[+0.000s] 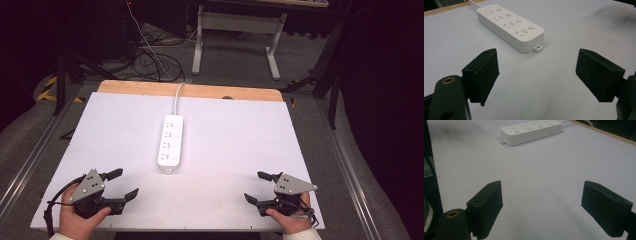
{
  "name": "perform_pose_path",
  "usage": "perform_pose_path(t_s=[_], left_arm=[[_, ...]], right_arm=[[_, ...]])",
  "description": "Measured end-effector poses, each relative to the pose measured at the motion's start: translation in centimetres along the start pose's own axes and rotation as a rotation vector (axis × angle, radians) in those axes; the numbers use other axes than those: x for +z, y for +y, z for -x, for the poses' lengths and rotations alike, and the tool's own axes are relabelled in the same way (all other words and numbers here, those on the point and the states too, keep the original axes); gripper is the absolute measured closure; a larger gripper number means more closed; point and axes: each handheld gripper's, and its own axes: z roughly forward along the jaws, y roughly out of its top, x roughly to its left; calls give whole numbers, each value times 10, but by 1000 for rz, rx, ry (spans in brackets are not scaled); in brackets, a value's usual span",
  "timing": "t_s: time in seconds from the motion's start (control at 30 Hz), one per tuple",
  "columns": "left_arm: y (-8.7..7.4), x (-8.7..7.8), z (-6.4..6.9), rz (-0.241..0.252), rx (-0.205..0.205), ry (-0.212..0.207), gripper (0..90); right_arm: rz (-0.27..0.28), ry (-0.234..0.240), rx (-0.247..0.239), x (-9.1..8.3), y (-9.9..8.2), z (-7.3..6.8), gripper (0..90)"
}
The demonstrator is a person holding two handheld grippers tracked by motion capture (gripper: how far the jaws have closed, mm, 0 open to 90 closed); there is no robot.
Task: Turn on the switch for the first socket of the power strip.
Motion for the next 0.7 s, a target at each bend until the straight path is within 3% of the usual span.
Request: perform_pose_path(t_s=[0.57, 0.7], left_arm=[[4, -3, -1, -14, 12, 17, 232], [6, -3, -1, -28, 32, 29, 234]], right_arm=[[-15, 4, -7, 3, -4, -2, 199], [-11, 3, -8, 3, -4, -1, 200]])
